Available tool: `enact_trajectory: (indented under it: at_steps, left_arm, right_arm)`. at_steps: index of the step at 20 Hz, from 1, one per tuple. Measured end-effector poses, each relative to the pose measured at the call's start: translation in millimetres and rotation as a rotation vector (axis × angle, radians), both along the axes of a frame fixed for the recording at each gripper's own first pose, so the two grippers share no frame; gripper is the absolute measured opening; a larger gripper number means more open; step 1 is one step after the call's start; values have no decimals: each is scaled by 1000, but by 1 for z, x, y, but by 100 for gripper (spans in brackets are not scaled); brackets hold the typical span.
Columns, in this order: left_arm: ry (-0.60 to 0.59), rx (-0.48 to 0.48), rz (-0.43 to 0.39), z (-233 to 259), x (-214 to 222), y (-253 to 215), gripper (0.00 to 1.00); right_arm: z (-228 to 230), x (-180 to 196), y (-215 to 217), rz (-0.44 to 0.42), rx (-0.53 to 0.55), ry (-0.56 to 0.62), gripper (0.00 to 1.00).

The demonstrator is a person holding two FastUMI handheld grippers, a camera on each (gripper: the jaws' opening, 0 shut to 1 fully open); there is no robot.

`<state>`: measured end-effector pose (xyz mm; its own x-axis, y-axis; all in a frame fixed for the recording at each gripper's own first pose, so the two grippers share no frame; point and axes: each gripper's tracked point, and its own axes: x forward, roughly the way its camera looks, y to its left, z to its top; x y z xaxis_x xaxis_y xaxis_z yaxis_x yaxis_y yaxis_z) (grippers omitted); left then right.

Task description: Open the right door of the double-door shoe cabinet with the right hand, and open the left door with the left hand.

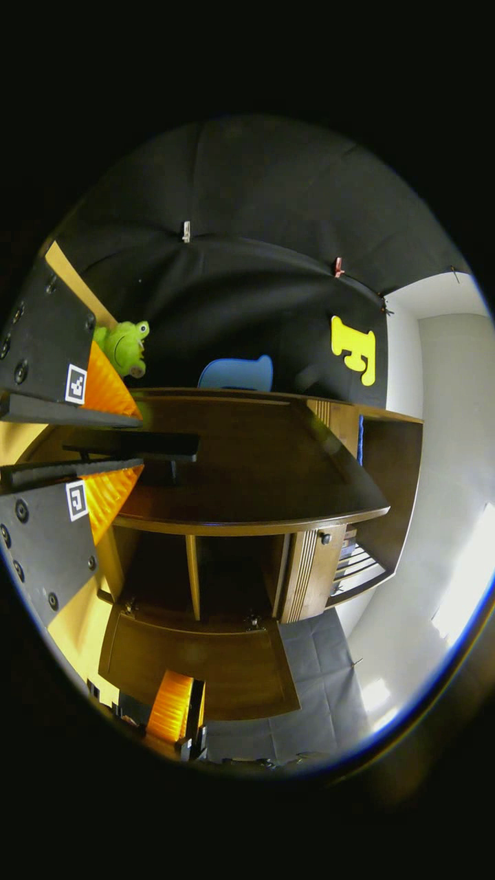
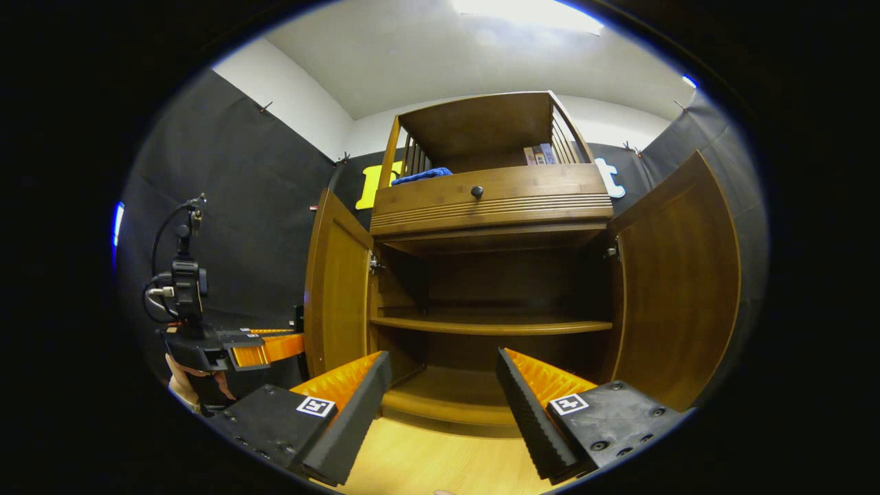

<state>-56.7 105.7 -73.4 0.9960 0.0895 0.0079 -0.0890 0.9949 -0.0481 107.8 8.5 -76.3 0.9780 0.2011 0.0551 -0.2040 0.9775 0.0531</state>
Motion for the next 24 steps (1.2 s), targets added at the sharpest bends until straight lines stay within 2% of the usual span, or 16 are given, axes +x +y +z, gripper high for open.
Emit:
enact_trajectory:
  at_steps: [3,6,7,8,9,13,15,20,22,24]
  left_arm:
    - [6,24,43,0,-6,17,27]
    - [7,52,120,-1,-15,40,22]
    - [7,52,140,0,-18,46,24]
    - [6,46,156,1,-22,52,12]
    - [3,36,169,3,-26,58,18]
    - [14,0,157,11,-46,53,18]
    - [18,11,136,20,-54,37,18]
    - [-7,-47,-27,38,-46,-30,20]
    - [0,-33,-71,41,-37,-50,25]
    - [4,-8,-99,41,-27,-66,44]
  right_arm:
    - [0,-2,10,18,2,-1,95]
    - [-1,-1,16,27,-5,-5,95]
    - [-2,-1,18,31,-5,-5,95]
    - [0,1,20,35,-3,-4,95]
    - [0,2,22,40,-1,-2,95]
    - [-4,6,23,29,7,11,95]
    - [-6,6,17,2,17,24,97]
    - [-7,2,6,-40,37,53,97]
    - [-6,1,-3,-69,18,52,99]
    - [-6,1,-13,-95,7,55,99]
